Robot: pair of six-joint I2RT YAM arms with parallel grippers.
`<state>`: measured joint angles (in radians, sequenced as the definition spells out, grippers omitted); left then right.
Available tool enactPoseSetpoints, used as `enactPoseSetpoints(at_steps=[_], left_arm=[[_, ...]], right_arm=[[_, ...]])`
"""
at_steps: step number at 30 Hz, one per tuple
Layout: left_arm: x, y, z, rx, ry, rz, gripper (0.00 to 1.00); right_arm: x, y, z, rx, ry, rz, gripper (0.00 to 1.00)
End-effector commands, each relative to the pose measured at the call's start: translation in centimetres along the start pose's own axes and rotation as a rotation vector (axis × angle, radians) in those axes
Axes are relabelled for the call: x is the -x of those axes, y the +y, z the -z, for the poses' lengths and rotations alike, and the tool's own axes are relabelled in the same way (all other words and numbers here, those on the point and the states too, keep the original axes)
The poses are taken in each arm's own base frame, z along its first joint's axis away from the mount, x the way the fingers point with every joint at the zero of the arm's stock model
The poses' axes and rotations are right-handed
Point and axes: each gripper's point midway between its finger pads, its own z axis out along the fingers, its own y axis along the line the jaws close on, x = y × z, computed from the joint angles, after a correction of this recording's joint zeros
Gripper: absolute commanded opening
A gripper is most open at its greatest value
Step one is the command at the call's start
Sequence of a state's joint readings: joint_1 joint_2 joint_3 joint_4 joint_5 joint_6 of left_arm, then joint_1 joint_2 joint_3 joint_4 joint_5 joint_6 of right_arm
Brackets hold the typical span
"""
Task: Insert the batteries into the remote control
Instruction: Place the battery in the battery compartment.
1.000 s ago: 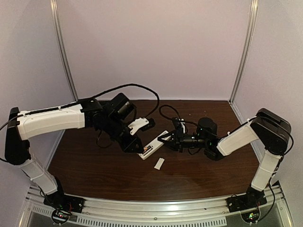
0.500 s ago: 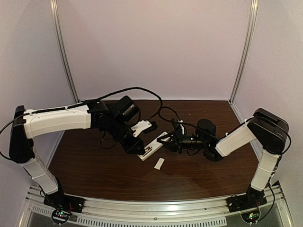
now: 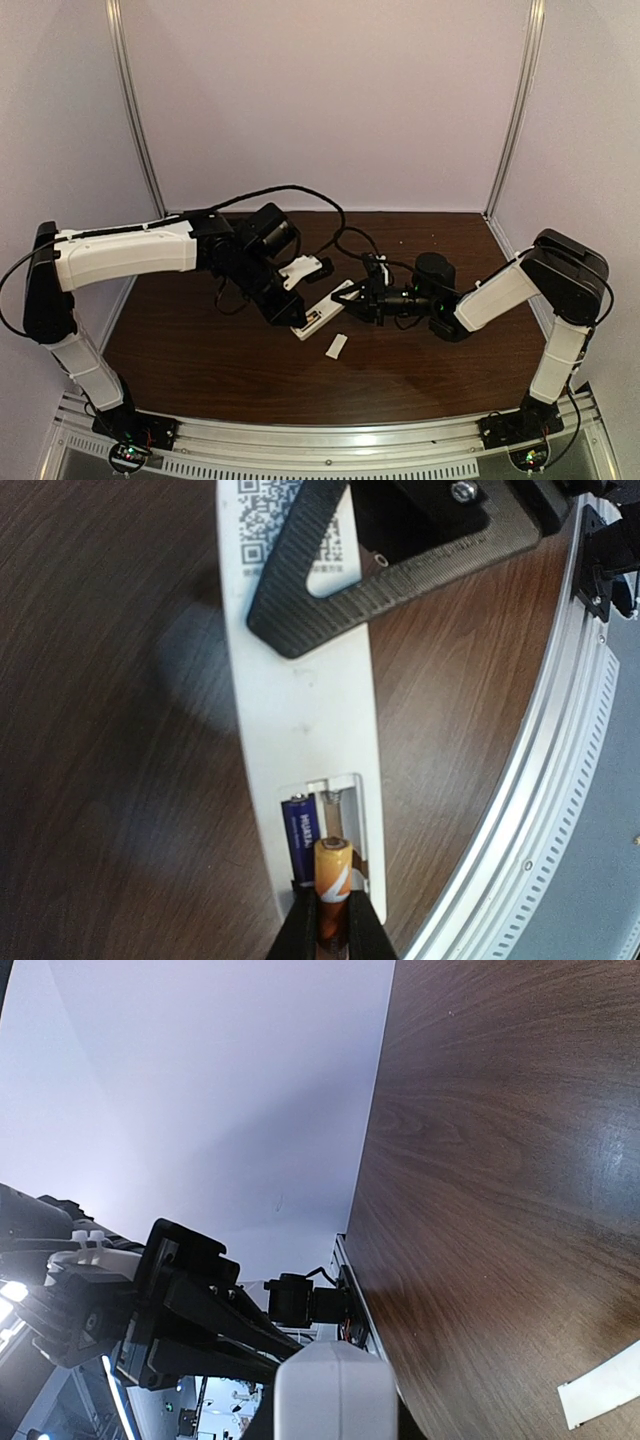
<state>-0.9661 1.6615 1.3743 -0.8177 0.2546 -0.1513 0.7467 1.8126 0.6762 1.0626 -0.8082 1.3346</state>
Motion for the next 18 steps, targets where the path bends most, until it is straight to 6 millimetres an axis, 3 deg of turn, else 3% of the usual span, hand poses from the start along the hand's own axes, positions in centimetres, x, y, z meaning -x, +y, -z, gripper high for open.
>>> enactPoseSetpoints(at_steps=[1, 18], left_arm=[[0.1, 0.29, -0.63, 0.014, 0.02, 0.011, 0.05], [0.27, -0.08, -0.89, -0.011, 0.023, 0.02, 0.25]], right_arm=[[0.35, 1.47, -0.55, 0.04, -0.013, 0.034, 0.0], [0.37, 1.66, -0.75, 0.037, -0.009, 0.031, 0.0]])
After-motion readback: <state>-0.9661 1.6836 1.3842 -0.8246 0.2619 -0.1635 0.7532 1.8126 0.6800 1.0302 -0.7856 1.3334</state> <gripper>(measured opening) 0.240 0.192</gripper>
